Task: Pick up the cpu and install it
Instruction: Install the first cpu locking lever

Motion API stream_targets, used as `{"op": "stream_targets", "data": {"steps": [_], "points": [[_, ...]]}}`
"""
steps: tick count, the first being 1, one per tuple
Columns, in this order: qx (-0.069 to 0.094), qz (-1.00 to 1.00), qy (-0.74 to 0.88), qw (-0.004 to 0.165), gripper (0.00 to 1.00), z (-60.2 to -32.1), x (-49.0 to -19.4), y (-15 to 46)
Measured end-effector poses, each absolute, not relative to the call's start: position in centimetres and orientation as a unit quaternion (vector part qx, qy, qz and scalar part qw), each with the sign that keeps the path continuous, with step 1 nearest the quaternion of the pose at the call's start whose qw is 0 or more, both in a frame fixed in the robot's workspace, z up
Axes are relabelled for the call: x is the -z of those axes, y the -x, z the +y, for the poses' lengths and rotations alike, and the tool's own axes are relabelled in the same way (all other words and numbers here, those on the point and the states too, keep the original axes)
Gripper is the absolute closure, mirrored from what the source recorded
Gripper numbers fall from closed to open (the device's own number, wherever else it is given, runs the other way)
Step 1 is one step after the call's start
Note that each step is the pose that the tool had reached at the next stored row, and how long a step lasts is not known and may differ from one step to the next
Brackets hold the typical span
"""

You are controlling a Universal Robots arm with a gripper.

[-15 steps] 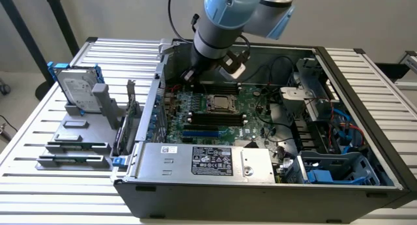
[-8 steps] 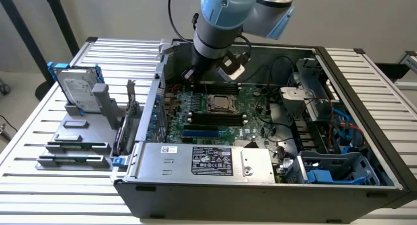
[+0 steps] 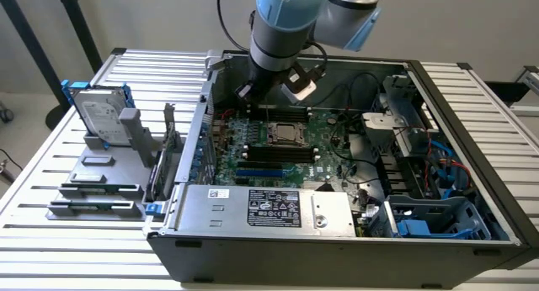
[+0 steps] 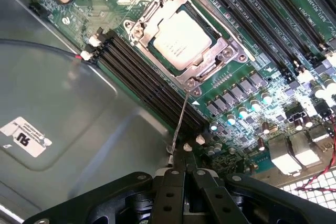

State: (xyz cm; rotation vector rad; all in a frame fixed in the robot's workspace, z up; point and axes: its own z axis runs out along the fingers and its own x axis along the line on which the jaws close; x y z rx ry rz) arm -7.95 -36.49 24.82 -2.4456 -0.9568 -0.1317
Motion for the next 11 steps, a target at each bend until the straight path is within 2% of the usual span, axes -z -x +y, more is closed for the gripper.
{"op": "stream_targets", "data": {"steps": [11], "points": [[0.054,-0.335,0.906,0.252,0.89,-36.49,-24.71,7.07]]}}
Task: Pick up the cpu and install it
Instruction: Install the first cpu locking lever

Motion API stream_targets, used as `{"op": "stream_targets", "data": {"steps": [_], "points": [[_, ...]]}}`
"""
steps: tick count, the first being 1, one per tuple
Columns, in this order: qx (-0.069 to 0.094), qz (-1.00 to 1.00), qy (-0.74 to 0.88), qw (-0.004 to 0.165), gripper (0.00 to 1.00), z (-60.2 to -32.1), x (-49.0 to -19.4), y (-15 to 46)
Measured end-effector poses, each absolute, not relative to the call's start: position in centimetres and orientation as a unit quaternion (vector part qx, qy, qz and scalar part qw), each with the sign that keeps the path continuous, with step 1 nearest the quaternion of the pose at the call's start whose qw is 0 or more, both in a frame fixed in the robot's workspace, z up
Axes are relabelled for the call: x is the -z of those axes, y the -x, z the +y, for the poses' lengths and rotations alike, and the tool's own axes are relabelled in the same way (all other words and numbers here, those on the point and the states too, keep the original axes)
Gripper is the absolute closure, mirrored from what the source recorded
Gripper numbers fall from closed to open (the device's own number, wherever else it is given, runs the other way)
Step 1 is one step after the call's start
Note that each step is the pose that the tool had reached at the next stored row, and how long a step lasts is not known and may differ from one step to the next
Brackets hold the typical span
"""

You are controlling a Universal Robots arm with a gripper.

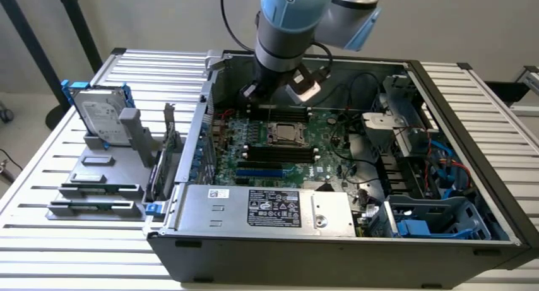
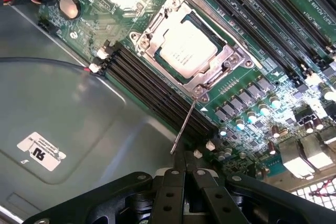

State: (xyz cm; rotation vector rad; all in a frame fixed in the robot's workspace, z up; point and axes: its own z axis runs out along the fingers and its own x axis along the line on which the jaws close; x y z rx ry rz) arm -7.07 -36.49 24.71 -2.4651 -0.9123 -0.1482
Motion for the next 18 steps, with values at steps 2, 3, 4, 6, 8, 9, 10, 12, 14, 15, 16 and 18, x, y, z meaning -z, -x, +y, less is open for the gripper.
{"op": "stream_targets", "data": {"steps": [2,3,4,6,8,9,10,12,14,15,16,18], "points": [[0.056,-0.336,0.906,0.251,0.89,-36.5,-24.6,6.7],[0.057,-0.336,0.906,0.251,0.89,-36.5,-24.6,6.5],[0.058,-0.336,0.906,0.251,0.89,-36.5,-24.5,6.3],[0.06,-0.337,0.906,0.25,0.89,-36.5,-24.3,6.1],[0.062,-0.337,0.906,0.249,0.89,-36.5,-24.1,6.1],[0.065,-0.338,0.905,0.248,0.89,-36.5,-24.0,6.1],[0.067,-0.339,0.905,0.247,0.89,-36.5,-23.9,6.1],[0.07,-0.34,0.905,0.245,0.89,-36.5,-23.7,6.1],[0.07,-0.341,0.906,0.241,0.89,-36.5,-23.5,6.1],[0.07,-0.341,0.907,0.237,0.89,-36.5,-23.4,6.1],[0.069,-0.342,0.908,0.233,0.89,-36.4,-23.4,6.1],[0.069,-0.344,0.909,0.226,0.89,-36.3,-23.2,6.1]]}}
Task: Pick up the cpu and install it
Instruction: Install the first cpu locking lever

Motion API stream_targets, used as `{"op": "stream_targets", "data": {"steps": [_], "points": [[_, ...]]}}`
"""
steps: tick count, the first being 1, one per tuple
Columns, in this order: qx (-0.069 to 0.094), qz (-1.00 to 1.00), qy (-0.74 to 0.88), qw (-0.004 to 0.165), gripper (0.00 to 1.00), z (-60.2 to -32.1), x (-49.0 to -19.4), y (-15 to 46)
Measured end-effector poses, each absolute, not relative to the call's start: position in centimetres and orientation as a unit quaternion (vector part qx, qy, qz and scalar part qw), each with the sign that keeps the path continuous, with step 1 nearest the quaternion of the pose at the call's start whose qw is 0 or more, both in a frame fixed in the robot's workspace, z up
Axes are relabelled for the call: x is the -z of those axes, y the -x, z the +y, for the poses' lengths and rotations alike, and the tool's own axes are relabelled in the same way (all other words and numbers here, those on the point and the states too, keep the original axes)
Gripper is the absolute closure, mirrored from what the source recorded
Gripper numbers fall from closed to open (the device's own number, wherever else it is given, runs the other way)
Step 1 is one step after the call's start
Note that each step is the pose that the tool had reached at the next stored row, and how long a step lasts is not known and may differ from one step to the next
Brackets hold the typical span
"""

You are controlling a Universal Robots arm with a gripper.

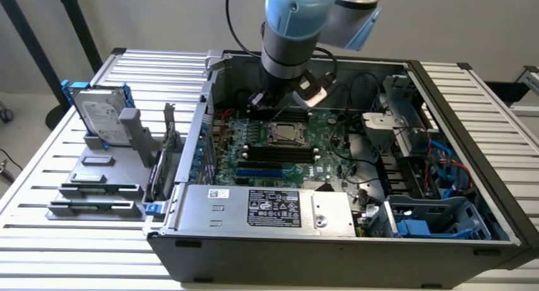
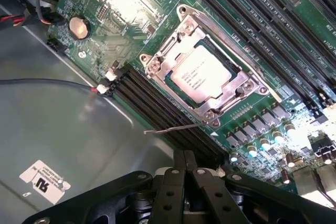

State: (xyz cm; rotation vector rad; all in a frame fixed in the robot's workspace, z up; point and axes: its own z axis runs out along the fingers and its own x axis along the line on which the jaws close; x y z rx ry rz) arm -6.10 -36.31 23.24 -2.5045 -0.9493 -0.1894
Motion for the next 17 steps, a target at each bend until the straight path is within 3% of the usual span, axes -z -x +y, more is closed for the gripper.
{"op": "stream_targets", "data": {"steps": [17], "points": [[0.068,-0.384,0.895,0.218,0.89,-35.7,-20.7,6.3]]}}
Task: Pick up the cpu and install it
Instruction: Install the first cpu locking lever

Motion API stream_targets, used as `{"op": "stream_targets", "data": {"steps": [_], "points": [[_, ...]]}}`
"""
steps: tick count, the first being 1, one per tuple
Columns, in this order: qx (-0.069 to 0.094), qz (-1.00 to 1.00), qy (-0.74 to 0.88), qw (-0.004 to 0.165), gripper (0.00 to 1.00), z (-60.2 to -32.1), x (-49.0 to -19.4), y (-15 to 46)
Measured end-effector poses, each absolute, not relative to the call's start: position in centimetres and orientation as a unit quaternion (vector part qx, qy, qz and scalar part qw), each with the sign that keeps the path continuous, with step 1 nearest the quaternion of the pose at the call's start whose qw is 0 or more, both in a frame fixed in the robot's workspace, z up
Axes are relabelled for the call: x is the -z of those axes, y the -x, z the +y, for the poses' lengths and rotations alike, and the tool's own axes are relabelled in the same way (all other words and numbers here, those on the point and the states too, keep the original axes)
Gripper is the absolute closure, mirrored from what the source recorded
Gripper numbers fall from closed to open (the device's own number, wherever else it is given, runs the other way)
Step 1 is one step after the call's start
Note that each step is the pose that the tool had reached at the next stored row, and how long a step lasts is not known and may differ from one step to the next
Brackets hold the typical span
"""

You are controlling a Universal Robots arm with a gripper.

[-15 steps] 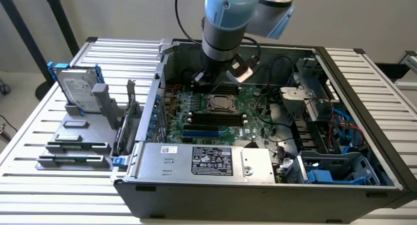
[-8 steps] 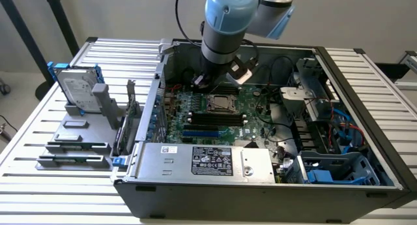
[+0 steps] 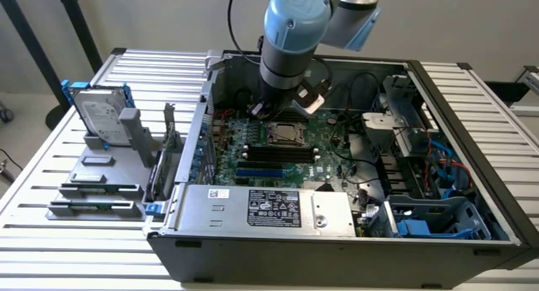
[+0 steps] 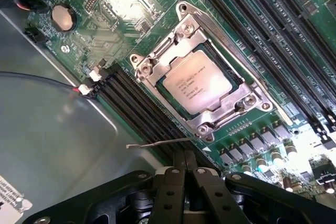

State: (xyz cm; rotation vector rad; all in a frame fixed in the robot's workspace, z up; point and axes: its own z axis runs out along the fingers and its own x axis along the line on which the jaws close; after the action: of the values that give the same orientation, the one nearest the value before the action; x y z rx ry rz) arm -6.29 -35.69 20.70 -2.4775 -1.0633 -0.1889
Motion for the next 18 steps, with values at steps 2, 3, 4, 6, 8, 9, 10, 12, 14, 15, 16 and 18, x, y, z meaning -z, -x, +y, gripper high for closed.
{"op": "stream_targets", "data": {"steps": [2,3,4,6,8,9,10,12,14,15,16,18], "points": [[0.071,-0.385,0.894,0.217,0.89,-35.43,-20.4,6.3],[0.072,-0.386,0.894,0.216,0.89,-35.3,-20.25,6.31],[0.072,-0.387,0.894,0.216,0.89,-35.24,-20.14,6.33],[0.071,-0.387,0.894,0.213,0.89,-35.21,-20.09,6.32],[0.07,-0.388,0.895,0.211,0.89,-35.21,-20.08,6.33],[0.069,-0.388,0.895,0.209,0.89,-35.21,-20.08,6.33],[0.069,-0.389,0.895,0.207,0.89,-35.21,-20.09,6.33],[0.067,-0.389,0.896,0.205,0.89,-35.21,-20.08,6.33],[0.066,-0.389,0.896,0.202,0.89,-35.21,-20.09,6.33],[0.066,-0.389,0.897,0.201,0.89,-35.2,-20.08,6.33],[0.065,-0.389,0.897,0.199,0.89,-35.19,-20.08,6.33],[0.064,-0.39,0.897,0.197,0.89,-35.13,-20.08,6.33]]}}
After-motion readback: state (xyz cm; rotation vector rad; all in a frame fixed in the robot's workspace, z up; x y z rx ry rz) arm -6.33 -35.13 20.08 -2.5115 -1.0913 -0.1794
